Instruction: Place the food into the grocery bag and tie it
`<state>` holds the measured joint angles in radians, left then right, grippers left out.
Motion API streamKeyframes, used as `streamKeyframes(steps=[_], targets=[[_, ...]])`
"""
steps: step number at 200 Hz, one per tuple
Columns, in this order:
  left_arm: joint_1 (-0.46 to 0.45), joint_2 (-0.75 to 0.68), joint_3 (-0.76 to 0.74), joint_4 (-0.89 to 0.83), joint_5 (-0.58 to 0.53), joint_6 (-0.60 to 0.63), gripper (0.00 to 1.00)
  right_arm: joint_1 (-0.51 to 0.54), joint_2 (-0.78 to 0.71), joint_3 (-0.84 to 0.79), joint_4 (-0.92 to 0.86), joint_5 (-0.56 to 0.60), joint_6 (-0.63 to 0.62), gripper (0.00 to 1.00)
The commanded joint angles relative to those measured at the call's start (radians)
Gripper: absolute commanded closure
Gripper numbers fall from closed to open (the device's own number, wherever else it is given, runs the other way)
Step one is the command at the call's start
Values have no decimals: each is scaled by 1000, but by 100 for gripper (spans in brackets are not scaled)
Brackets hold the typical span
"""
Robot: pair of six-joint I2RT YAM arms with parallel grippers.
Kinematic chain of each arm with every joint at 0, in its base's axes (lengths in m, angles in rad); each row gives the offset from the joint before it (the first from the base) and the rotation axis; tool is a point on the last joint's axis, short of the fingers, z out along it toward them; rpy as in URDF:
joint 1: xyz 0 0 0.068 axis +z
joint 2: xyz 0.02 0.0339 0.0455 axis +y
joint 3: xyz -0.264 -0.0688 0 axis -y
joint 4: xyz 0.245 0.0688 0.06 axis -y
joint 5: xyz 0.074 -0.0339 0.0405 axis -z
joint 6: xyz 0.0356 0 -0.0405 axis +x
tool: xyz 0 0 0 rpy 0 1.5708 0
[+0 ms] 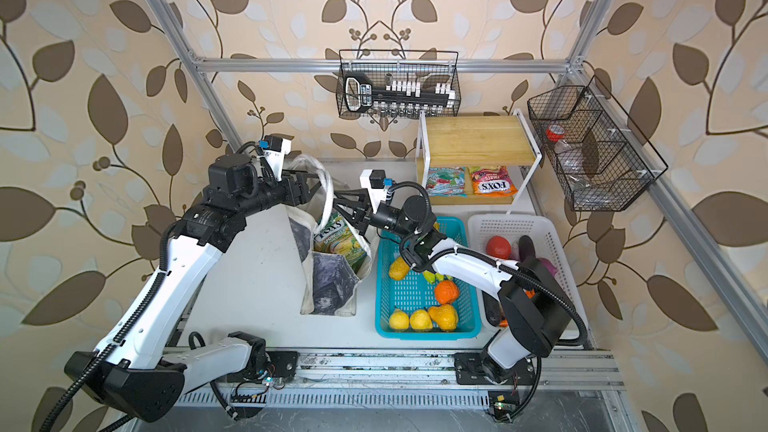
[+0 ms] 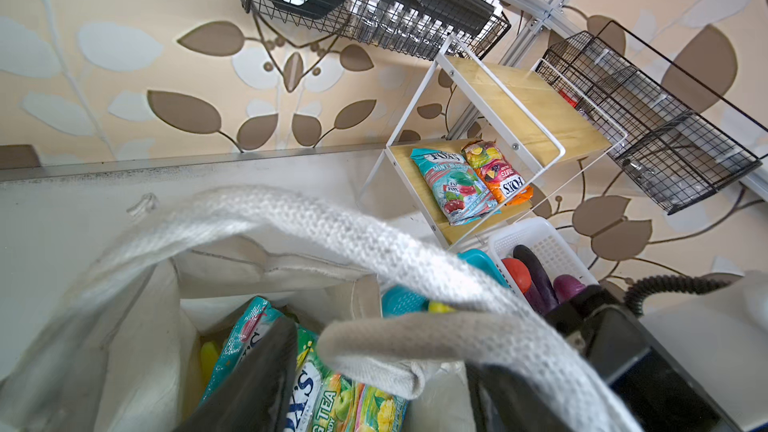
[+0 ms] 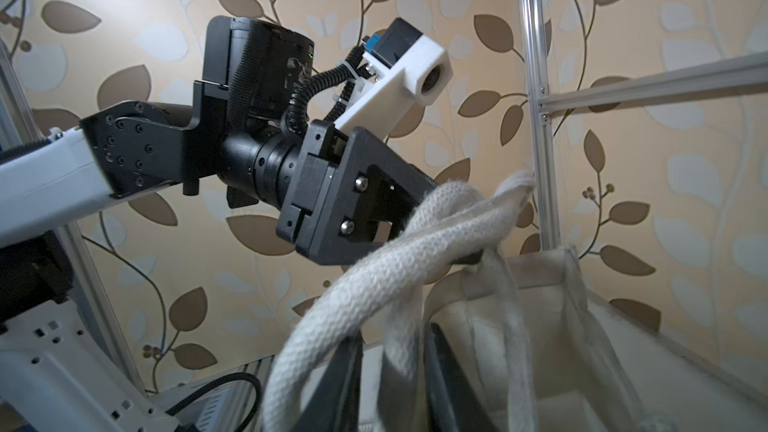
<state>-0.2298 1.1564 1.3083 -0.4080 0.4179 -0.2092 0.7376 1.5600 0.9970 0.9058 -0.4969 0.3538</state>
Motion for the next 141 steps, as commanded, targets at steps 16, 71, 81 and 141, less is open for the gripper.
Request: streamKeyframes(steps=[16, 71, 81, 141], targets=[[-1, -19, -42, 77, -27, -9, 100, 4, -23, 22, -49, -64, -27, 100], [0, -17, -135, 227, 19, 73, 50, -16, 4, 78, 1, -202, 65, 100], [0, -15, -172, 318, 48, 67, 29, -24, 10, 80, 50, -231, 129, 100], [0, -33, -220, 516, 259, 47, 100, -63, 63, 93, 219, -327, 324, 100]])
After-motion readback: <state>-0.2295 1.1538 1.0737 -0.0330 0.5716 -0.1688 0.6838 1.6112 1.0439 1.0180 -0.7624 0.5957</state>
